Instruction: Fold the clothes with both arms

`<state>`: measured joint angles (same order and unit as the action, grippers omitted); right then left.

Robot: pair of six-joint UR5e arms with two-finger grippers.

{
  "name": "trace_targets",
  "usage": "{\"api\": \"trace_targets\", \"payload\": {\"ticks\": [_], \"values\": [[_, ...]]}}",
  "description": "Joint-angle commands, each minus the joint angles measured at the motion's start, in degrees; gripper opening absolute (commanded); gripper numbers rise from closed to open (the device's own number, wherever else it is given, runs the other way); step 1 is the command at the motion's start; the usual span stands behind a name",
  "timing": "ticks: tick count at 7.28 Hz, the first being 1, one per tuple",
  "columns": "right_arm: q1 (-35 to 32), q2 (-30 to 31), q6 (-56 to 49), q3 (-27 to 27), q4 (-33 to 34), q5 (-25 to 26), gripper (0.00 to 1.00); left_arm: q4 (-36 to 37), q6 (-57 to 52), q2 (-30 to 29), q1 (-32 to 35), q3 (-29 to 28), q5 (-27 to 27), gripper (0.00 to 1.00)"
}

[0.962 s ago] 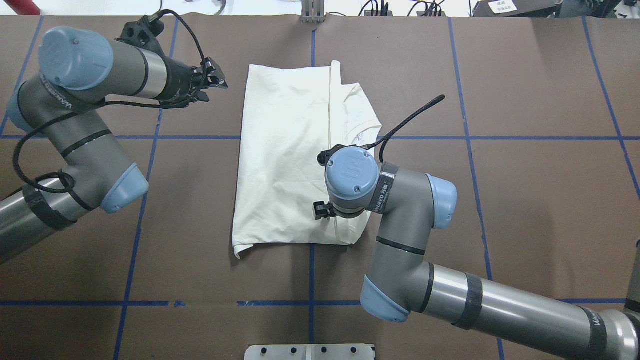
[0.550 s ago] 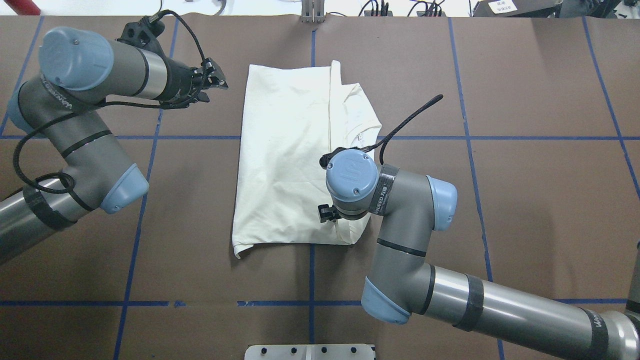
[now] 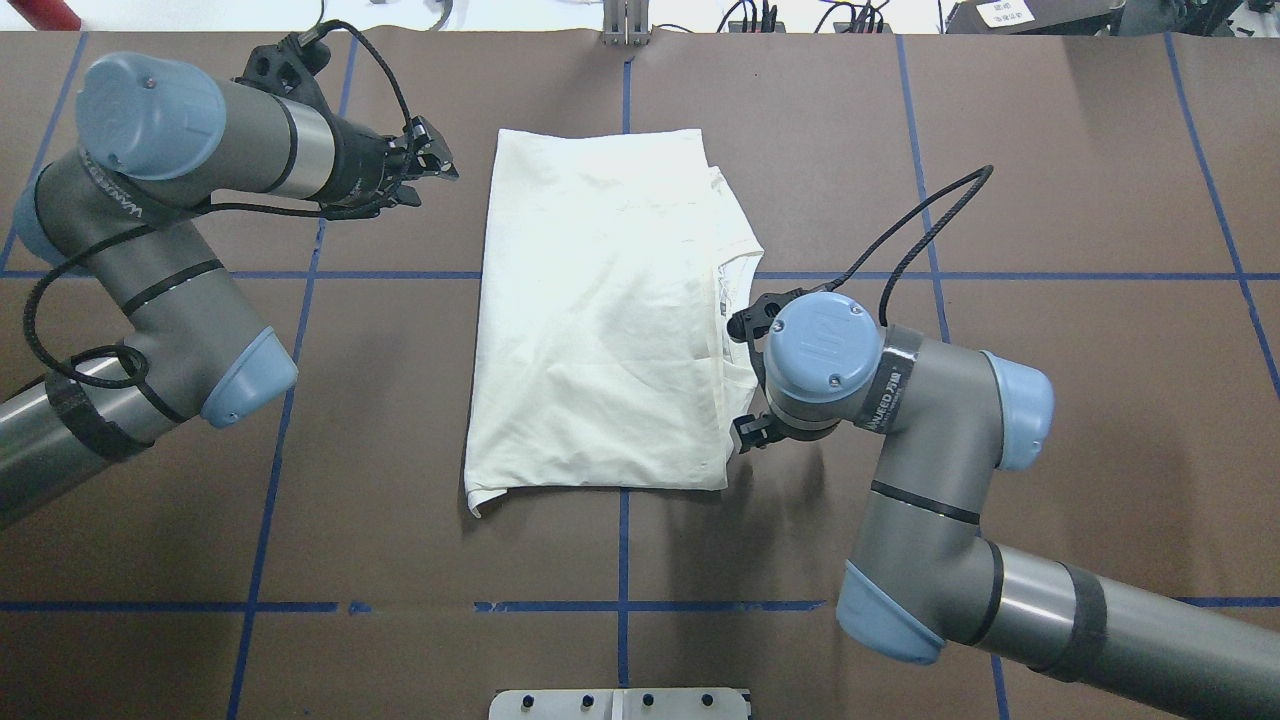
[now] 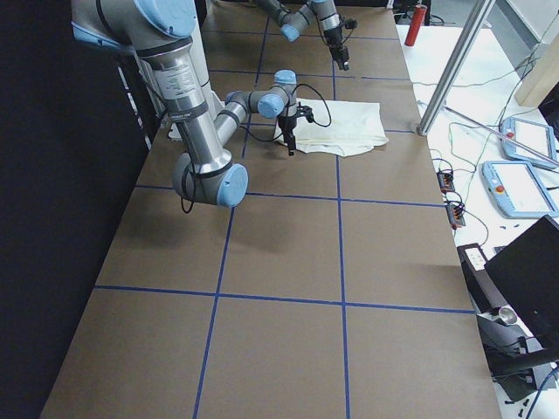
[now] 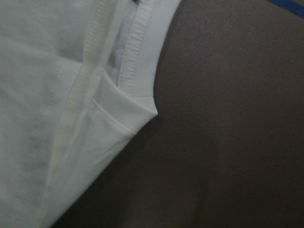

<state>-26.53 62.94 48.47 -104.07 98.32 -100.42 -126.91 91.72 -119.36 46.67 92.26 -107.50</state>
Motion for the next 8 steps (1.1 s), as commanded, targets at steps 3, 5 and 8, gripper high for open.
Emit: {"api": "trace_targets", "payload": {"ticks": [3, 5, 8], "values": [[2.17, -1.76, 13.83, -1.49, -0.65, 0.39, 1.00, 1.40, 0.83, 0.09, 0.00, 2.14, -0.96, 0.58], [4.81, -1.33, 34.92, -0.10, -8.02, 0.92, 0.99, 1.41, 0.83, 0.61, -0.09, 2.14, -1.04, 0.58], [6.67, -1.76, 55.91, 4.75, -20.18, 3.65, 0.46, 1.32, 0.83, 0.70, -0.09, 2.31, -1.04, 0.58]]}}
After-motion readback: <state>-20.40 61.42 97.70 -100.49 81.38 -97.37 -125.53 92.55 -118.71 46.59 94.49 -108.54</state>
